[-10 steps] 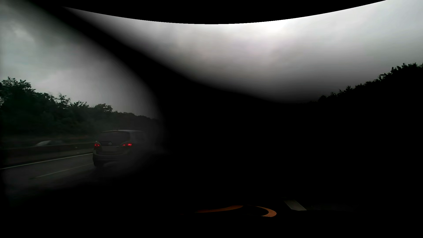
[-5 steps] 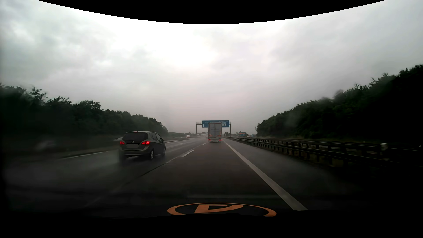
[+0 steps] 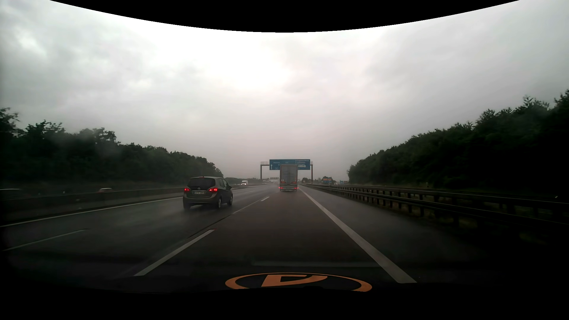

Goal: Follow the waypoints while adhering to traffic rules and regulations

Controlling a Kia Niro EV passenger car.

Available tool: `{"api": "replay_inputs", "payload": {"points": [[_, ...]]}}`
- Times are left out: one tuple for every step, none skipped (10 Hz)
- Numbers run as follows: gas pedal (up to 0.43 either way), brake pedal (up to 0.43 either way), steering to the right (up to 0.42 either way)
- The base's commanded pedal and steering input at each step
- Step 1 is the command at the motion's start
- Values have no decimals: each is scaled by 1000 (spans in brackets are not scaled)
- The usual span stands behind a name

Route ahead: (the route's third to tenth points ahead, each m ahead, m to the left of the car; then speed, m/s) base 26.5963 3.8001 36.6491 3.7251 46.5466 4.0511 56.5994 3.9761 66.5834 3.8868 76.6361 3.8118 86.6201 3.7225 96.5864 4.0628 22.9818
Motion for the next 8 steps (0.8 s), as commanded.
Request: {"api": "replay_inputs", "payload": {"points": [[110, 0, -2], [110, 0, -1], [110, 0, -1], [118, 0, -1], [130, 0, -1], [130, 0, -1], [130, 0, -1], [130, 0, -1]]}}
